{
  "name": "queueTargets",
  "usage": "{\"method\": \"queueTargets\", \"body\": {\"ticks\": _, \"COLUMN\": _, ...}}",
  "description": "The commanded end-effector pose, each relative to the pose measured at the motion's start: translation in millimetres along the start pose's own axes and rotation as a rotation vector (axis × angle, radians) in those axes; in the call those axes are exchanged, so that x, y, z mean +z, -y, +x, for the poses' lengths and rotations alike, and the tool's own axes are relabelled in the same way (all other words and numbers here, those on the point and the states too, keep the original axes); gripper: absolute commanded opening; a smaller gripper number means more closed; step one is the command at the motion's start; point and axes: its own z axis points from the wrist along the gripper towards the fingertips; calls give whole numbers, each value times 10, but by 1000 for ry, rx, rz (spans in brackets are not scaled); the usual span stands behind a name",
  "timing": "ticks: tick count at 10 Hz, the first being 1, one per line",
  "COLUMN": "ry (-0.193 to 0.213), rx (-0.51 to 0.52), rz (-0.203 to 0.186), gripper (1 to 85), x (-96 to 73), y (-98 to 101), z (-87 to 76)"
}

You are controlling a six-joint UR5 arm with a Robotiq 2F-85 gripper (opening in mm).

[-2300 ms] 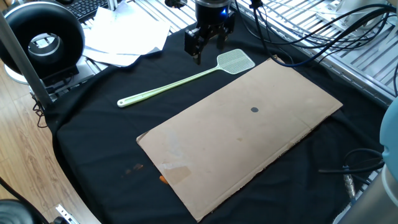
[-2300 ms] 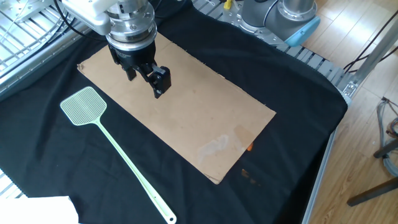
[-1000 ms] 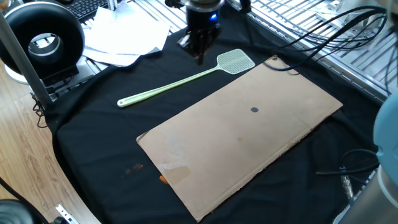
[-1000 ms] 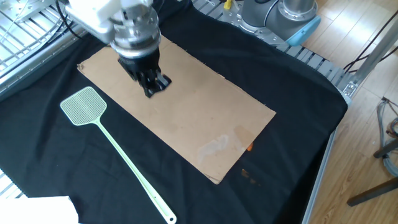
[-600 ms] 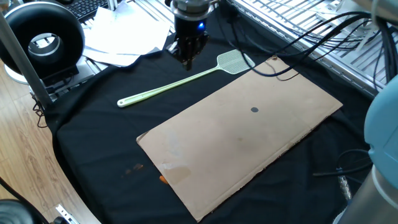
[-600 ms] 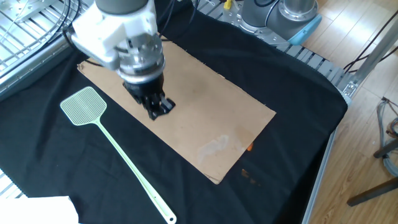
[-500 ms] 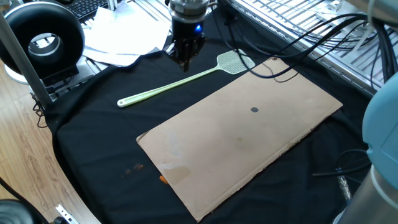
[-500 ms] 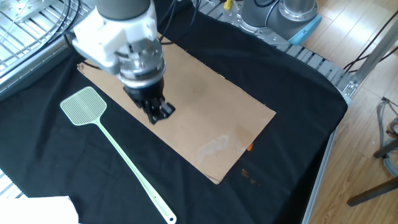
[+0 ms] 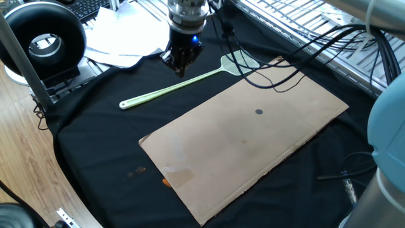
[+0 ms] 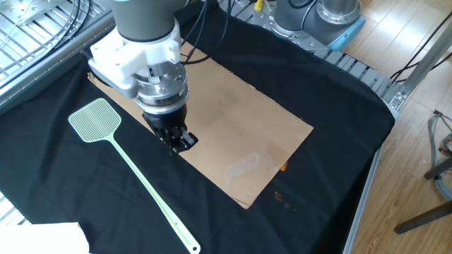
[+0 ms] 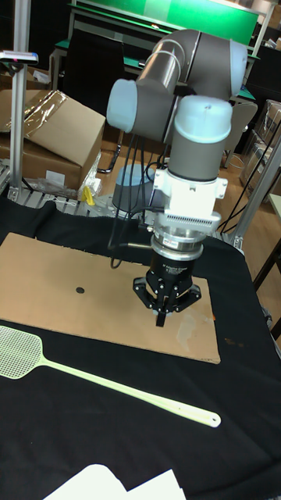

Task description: Swat with a flyswatter

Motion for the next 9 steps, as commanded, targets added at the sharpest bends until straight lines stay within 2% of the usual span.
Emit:
{"method": "queueTargets", "body": {"ticks": 1, "ry": 10, "rx": 9, "rz": -25, "gripper": 23, "x": 84, "y": -56, "z": 14}}
{"method": "queueTargets", "body": {"ticks": 4, "ry": -3, "rx": -27, "rz": -22, "gripper": 23, "x": 77, "y": -72, "z": 41}}
{"method": "queueTargets", "body": {"ticks": 6, "ry": -10, "rx": -44, "rz": -5, "gripper": 23, "x": 77, "y": -27, "z": 59}}
{"method": "queueTargets", "body": {"ticks": 9, "ry": -58, "rx": -8, "rz": 16, "gripper": 20, "x": 73, "y": 27, "z": 183}}
